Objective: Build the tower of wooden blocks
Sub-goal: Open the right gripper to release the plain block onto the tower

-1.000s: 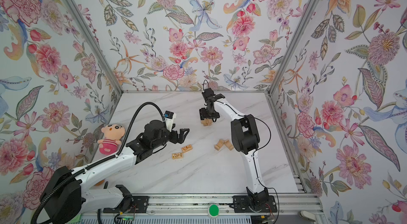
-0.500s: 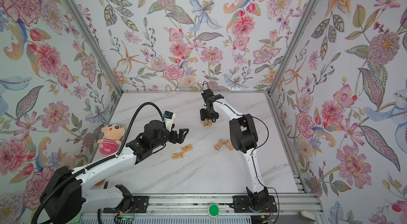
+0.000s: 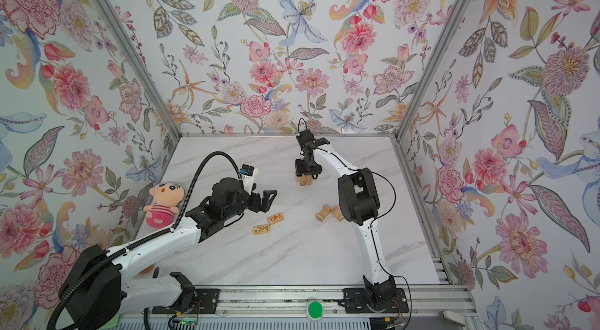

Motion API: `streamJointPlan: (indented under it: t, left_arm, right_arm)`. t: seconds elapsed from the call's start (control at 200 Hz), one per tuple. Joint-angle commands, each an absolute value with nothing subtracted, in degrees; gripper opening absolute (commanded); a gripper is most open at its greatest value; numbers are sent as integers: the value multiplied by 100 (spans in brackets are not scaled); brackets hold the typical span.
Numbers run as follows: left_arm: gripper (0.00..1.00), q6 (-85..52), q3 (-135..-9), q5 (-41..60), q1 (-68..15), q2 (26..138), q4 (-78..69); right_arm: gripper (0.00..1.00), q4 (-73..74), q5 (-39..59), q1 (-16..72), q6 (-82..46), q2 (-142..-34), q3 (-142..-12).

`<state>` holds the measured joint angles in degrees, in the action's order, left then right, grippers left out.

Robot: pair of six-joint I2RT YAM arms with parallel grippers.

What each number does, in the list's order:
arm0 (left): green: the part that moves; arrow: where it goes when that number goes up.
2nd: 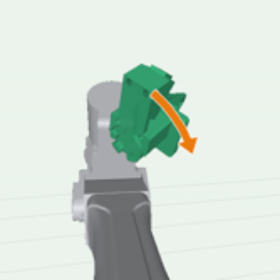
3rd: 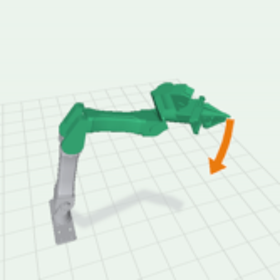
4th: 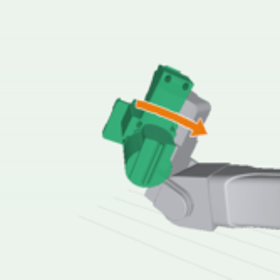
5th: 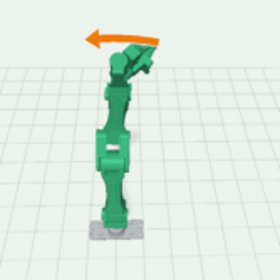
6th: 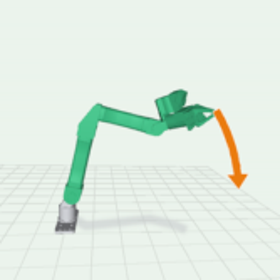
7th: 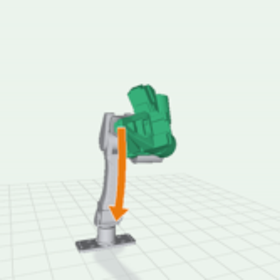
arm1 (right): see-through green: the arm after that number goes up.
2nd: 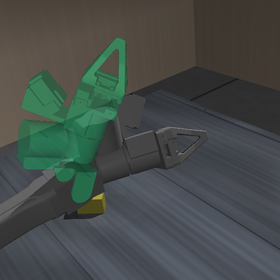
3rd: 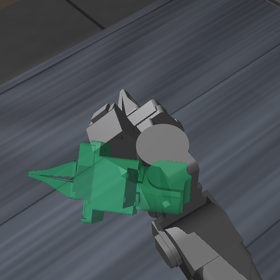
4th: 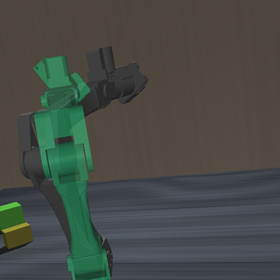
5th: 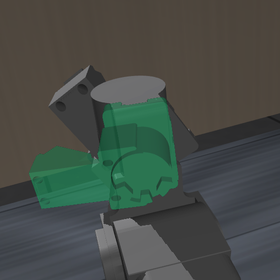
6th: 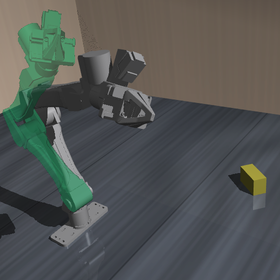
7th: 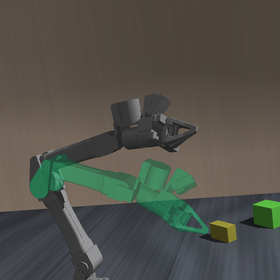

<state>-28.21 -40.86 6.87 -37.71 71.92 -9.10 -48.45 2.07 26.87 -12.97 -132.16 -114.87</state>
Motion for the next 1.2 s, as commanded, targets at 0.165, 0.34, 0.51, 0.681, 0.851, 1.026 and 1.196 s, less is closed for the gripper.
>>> streamJointPlan:
  t: [0.165,0.34,0.51,0.681,0.851,1.026,1.196]
  left_arm:
    - [99,-2730,-3977,634,-3654,6970,-936]
    - [99,-2733,-3973,642,-3639,6961,-932]
    - [99,-2726,-3964,650,-3634,6958,-932]
    - [99,-2726,-3948,658,-3614,6926,-940]
    - [99,-2710,-3938,701,-3600,6899,-923]
    - [98,-2681,-3956,729,-3586,6886,-897]
    - [99,-2661,-3938,691,-3577,6790,-859]
  right_arm:
    - [50,-5006,101,2740,-1395,-13403,-11741]
    - [50,-5027,100,2735,-1431,-13412,-11786]
    - [50,-5037,124,2725,-1456,-13421,-11795]
    - [50,-5045,141,2729,-1472,-13446,-11812]
    - [56,-5059,189,2732,-1503,-13449,-11835]
    - [63,-5055,187,2751,-1504,-13281,-11856]
    - [63,-5151,104,2772,-1511,-13053,-11918]
